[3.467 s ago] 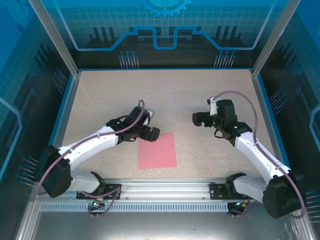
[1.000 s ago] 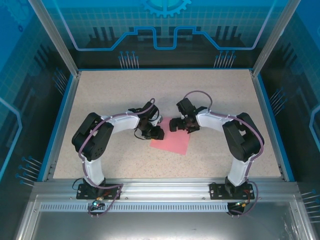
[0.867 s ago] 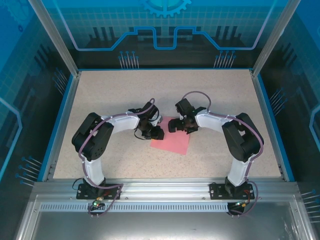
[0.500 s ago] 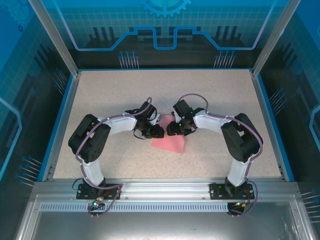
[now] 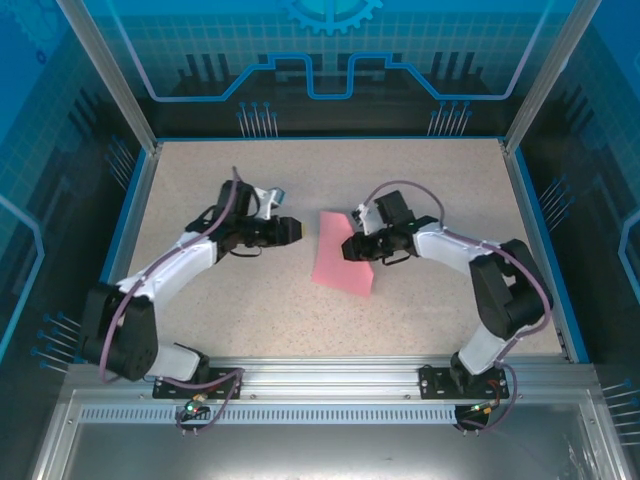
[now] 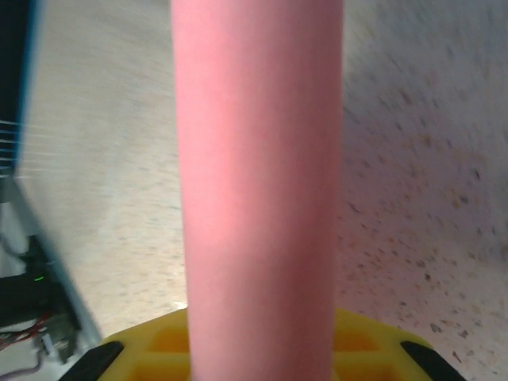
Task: Fold a paper plane with a square sheet of paper (fold left side to right side)
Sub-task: Pick up the square sheet of paper from the center of the table, then place a square sheet of paper at the center of the table.
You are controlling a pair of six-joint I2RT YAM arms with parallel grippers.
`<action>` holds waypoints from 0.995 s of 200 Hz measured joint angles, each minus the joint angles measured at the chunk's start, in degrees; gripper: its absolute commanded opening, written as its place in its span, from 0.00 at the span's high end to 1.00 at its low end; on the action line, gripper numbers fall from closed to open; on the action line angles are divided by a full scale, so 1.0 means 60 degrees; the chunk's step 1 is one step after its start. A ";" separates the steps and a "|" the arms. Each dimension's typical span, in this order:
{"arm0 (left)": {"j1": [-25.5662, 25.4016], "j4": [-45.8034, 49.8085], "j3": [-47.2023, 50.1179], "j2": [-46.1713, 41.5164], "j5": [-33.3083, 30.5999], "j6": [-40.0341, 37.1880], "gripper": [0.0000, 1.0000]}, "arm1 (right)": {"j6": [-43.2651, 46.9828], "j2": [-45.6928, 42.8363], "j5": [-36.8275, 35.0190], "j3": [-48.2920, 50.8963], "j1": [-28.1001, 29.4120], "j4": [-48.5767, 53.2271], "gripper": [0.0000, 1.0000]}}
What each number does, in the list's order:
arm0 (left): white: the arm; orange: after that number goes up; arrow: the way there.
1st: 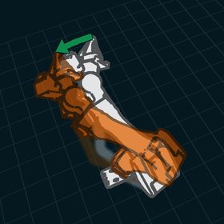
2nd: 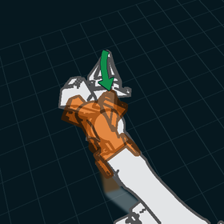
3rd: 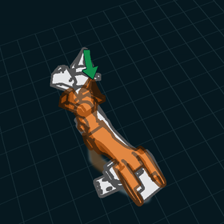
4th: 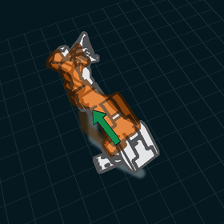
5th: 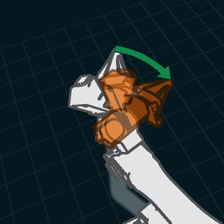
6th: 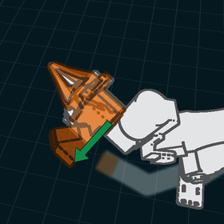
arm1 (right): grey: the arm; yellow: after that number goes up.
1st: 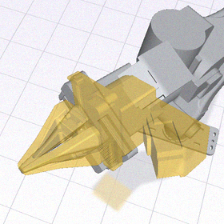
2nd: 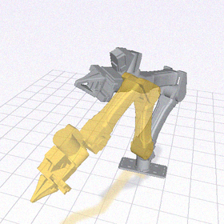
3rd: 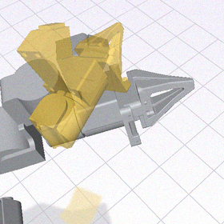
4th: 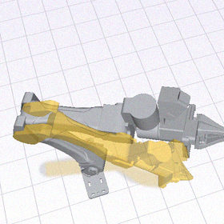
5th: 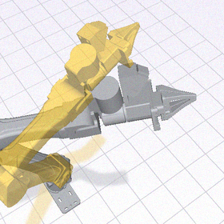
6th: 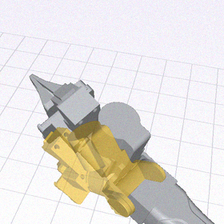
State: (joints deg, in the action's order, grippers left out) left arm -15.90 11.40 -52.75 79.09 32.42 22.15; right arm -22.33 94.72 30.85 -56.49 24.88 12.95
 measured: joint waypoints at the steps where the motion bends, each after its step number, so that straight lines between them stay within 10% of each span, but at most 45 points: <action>1: 0.0040 -0.0025 0.0025 -0.0066 0.0044 -0.0007 0.45 | 0.0036 -0.0055 0.0102 0.0000 -0.0033 -0.0011 0.78; 128: 0.0029 -0.2783 -0.0896 -0.1290 0.4481 -0.0113 0.24 | 0.4058 -0.2758 0.4728 -0.3322 -0.0962 0.3745 0.78; 199: -0.0630 -0.2466 -0.1490 -0.0801 0.4827 -0.0619 0.56 | 0.4204 -0.2747 0.5209 -0.3523 -0.0750 0.4120 0.77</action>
State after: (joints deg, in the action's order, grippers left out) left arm -19.68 -3.40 -61.69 74.28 61.39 18.44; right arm 2.90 78.24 62.11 -77.62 20.38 37.67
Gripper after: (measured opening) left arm 0.512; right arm 0.226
